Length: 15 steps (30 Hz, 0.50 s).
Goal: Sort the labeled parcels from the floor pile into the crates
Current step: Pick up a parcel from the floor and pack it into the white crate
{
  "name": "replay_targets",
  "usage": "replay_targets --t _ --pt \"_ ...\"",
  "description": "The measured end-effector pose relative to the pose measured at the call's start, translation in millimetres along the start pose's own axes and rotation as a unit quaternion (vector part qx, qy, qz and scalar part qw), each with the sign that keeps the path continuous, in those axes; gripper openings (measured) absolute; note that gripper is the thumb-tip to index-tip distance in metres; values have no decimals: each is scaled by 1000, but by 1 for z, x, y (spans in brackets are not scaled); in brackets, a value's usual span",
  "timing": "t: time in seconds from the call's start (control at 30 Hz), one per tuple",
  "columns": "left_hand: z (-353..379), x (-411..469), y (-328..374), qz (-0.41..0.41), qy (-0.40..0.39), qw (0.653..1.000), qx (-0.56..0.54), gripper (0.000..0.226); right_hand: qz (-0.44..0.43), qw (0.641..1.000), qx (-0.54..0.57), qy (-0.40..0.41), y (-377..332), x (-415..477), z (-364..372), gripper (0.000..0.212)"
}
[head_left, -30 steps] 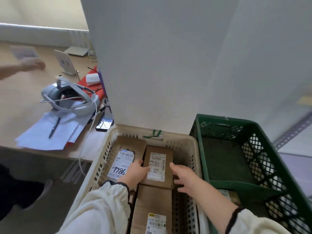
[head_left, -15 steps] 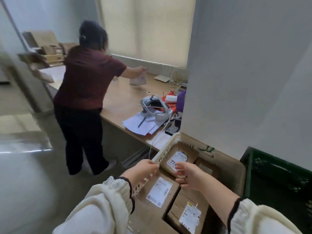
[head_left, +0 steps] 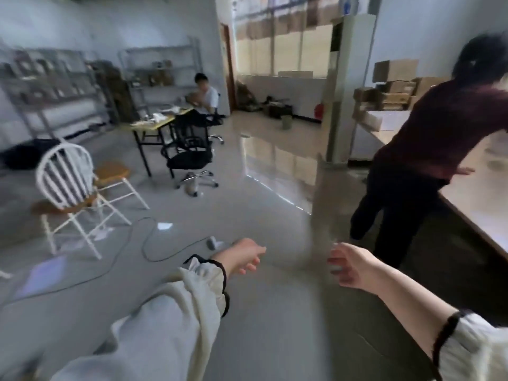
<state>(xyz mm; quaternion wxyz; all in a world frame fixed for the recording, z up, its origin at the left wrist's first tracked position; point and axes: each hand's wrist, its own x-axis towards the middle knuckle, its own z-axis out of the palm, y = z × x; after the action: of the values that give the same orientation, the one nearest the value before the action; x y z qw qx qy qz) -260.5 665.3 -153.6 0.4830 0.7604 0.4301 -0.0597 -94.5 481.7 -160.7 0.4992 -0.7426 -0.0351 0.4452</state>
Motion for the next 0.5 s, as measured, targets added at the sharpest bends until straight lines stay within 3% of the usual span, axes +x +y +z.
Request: replay_targets --t 0.13,0.23,0.4,0.5 --pt "-115 -38 -115 -84 126 987 -59 13 4 988 -87 -127 -18 19 159 24" --pt "-171 -68 -200 -156 191 961 -126 19 3 969 -143 -201 -21 18 266 24" --pt "-214 -126 -315 -232 269 897 -263 14 9 919 -256 -301 -11 4 419 23" --pt "-226 -153 -376 -265 301 854 -331 24 26 885 -309 -348 3 4 498 22"
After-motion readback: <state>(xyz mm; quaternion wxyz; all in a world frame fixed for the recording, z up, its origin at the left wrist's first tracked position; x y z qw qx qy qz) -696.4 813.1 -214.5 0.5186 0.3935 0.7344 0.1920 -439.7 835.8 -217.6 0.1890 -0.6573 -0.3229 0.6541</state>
